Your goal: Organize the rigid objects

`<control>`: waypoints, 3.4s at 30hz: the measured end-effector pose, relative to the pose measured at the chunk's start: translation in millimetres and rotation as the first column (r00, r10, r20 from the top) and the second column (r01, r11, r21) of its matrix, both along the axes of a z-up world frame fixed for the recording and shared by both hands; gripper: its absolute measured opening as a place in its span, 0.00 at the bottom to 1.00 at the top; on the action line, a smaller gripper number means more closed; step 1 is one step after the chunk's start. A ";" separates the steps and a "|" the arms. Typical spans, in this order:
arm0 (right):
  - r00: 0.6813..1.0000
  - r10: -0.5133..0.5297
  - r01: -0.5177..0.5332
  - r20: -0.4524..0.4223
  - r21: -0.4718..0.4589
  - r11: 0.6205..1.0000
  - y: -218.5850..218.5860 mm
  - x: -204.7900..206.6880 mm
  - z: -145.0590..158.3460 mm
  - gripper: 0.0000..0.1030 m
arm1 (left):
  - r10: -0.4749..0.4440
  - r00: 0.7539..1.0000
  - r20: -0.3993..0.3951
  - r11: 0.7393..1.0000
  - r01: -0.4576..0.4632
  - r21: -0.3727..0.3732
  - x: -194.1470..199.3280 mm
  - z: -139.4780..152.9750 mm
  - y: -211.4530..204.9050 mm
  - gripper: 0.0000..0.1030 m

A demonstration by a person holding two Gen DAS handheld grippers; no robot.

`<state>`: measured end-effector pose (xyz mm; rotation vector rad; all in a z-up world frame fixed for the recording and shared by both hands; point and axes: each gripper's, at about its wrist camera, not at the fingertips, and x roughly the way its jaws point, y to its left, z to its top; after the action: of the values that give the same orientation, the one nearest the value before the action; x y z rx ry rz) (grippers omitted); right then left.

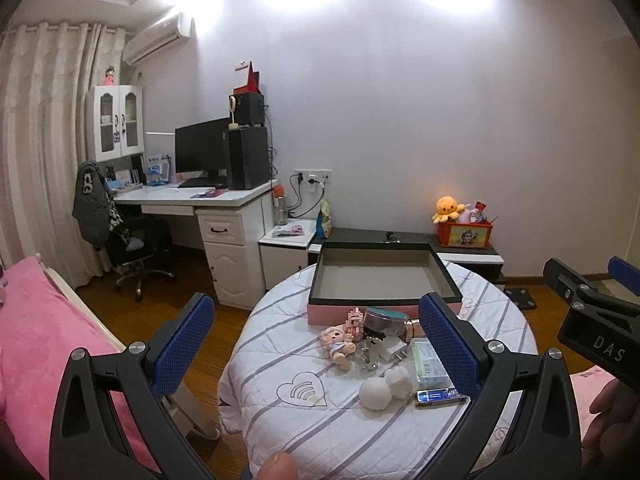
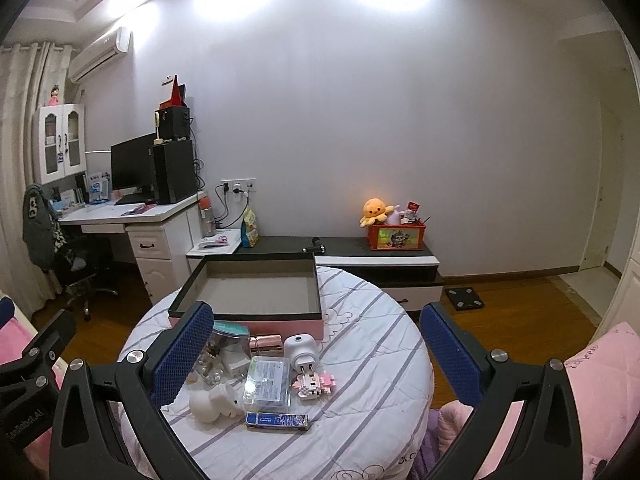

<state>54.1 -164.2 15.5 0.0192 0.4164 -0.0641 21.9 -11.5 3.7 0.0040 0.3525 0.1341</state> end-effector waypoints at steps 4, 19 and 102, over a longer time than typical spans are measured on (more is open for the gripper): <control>1.000 0.018 -0.018 -0.016 0.005 1.000 -4.8 9.6 -2.6 1.00 | 0.011 1.000 -0.003 1.000 -0.011 0.004 3.8 -1.2 -2.9 1.00; 0.993 0.017 -0.021 -0.114 -0.031 0.999 6.3 44.7 -36.5 1.00 | -0.029 0.986 -0.164 0.999 0.022 -0.041 53.8 -50.8 22.0 1.00; 0.866 0.367 -0.303 -0.339 0.227 0.925 17.2 172.5 -98.9 0.61 | -0.199 0.921 -0.335 0.975 0.152 -0.162 183.1 -96.8 34.5 0.69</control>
<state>226.6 -147.0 -83.5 0.1005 0.8057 0.3203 205.0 23.0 -93.1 -0.0737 0.7148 -0.0719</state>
